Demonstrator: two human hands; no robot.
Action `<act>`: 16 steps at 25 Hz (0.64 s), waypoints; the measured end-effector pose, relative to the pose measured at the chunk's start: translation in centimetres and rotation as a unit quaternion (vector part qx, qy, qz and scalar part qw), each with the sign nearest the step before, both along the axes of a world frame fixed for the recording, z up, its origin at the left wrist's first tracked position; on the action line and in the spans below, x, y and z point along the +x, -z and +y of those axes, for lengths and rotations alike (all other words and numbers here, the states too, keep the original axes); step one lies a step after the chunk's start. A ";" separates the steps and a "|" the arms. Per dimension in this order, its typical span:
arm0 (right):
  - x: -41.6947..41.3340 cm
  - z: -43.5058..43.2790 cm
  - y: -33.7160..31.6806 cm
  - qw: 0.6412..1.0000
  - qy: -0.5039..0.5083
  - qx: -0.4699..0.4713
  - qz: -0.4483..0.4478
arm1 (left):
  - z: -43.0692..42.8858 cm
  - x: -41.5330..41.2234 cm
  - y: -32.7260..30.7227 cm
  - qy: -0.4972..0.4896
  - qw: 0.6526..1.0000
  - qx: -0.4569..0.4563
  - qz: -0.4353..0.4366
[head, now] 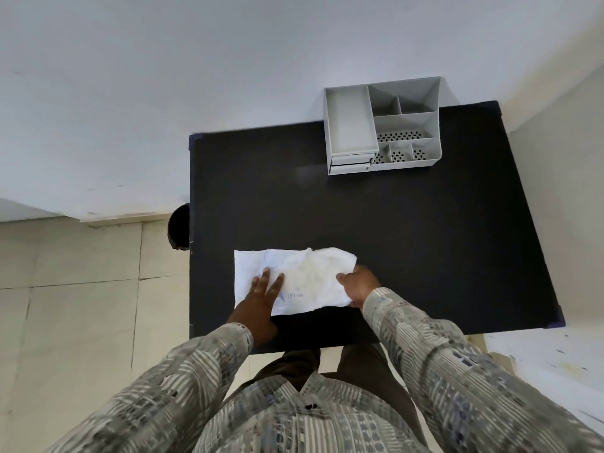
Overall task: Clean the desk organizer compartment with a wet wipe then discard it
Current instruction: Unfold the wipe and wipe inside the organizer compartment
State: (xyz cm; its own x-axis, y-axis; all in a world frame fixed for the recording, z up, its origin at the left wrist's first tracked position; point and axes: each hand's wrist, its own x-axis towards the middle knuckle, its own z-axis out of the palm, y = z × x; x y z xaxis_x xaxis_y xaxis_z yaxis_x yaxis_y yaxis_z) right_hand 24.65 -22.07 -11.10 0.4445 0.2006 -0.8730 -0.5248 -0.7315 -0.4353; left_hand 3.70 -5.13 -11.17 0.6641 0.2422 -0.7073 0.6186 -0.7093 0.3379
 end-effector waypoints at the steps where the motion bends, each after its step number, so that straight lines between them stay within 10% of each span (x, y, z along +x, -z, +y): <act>1: 0.6 -1.1 0.8 1.000 0.015 -0.010 0.001 | 0.2 -0.4 0.3 0.006 1.000 0.007 -0.009; 7: 3.3 -3.1 -5.4 0.997 0.020 0.007 -0.075 | 1.8 0.2 0.0 -0.016 0.999 -0.037 0.020; 16: 11.7 -2.4 -19.3 0.916 -0.331 0.051 -0.221 | 1.5 11.6 -11.1 -0.106 0.971 -0.050 -0.206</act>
State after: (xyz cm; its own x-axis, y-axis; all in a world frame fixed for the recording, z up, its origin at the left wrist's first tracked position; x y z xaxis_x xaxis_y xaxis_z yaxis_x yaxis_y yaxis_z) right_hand 36.36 -24.48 8.22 0.5017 0.6245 -0.5986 0.2628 -0.7693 -0.5824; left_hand 15.25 -3.64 -0.06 0.8382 0.3494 -0.4188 0.5454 -0.5314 0.6482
